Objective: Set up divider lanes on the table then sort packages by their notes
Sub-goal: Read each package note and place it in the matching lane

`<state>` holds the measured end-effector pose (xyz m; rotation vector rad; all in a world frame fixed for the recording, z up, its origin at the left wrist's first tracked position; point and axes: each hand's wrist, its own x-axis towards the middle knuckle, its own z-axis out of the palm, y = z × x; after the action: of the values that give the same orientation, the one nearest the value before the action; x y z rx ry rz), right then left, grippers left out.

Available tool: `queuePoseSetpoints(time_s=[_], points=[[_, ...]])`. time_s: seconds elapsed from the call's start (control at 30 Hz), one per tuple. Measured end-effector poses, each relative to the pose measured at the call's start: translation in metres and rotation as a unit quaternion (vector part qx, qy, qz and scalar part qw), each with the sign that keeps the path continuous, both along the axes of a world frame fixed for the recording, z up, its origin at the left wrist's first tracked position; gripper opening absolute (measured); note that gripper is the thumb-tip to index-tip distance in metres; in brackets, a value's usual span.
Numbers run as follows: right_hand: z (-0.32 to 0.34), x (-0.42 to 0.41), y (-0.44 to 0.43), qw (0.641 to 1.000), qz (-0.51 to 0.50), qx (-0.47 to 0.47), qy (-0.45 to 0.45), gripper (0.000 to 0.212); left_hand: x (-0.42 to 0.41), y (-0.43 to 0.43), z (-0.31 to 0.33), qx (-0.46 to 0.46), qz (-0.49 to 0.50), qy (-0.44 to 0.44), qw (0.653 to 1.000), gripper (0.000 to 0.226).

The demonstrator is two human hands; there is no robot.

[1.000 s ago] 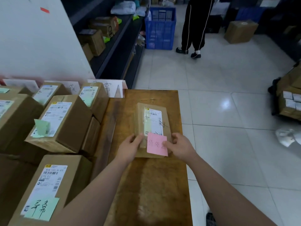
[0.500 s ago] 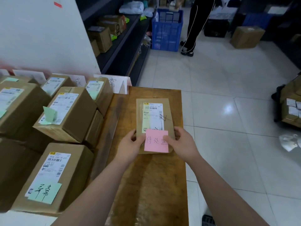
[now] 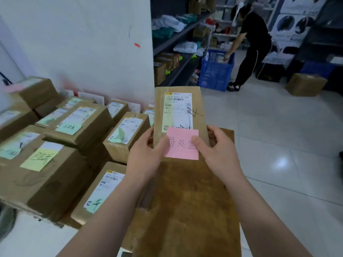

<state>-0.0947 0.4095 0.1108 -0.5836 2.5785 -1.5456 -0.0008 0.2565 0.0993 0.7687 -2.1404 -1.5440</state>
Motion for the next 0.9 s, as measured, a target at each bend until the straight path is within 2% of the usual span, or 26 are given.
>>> queuePoseSetpoints(time_s=[0.13, 0.27, 0.47, 0.57, 0.67, 0.77, 0.9], points=[[0.033, 0.045, -0.052, 0.998, 0.041, -0.030, 0.029, 0.041, 0.051, -0.044, 0.031, -0.024, 0.044, 0.030, 0.998, 0.043], [0.052, 0.099, -0.113, 0.995, 0.082, -0.047, 0.044, 0.043, 0.117, -0.096, 0.049, -0.054, 0.088, 0.037, 0.994, 0.023], [0.053, 0.176, -0.207, 0.988, 0.144, -0.038, 0.044, 0.044, 0.206, -0.179, 0.048, -0.069, 0.146, 0.013, 0.987, 0.049], [0.050, 0.203, -0.249, 0.984, 0.172, -0.024, 0.033, 0.046, 0.240, -0.213, 0.049, -0.072, 0.165, -0.001, 0.984, 0.046], [0.044, 0.219, -0.288, 0.980, 0.198, -0.003, 0.024, 0.048, 0.265, -0.245, 0.047, -0.067, 0.182, -0.016, 0.981, 0.042], [0.036, 0.226, -0.324, 0.977, 0.210, 0.028, 0.017, 0.052, 0.277, -0.275, 0.039, -0.046, 0.196, -0.034, 0.979, 0.048], [0.027, 0.223, -0.371, 0.972, 0.232, 0.042, 0.006, 0.042, 0.280, -0.314, 0.030, -0.020, 0.227, -0.037, 0.973, 0.043]])
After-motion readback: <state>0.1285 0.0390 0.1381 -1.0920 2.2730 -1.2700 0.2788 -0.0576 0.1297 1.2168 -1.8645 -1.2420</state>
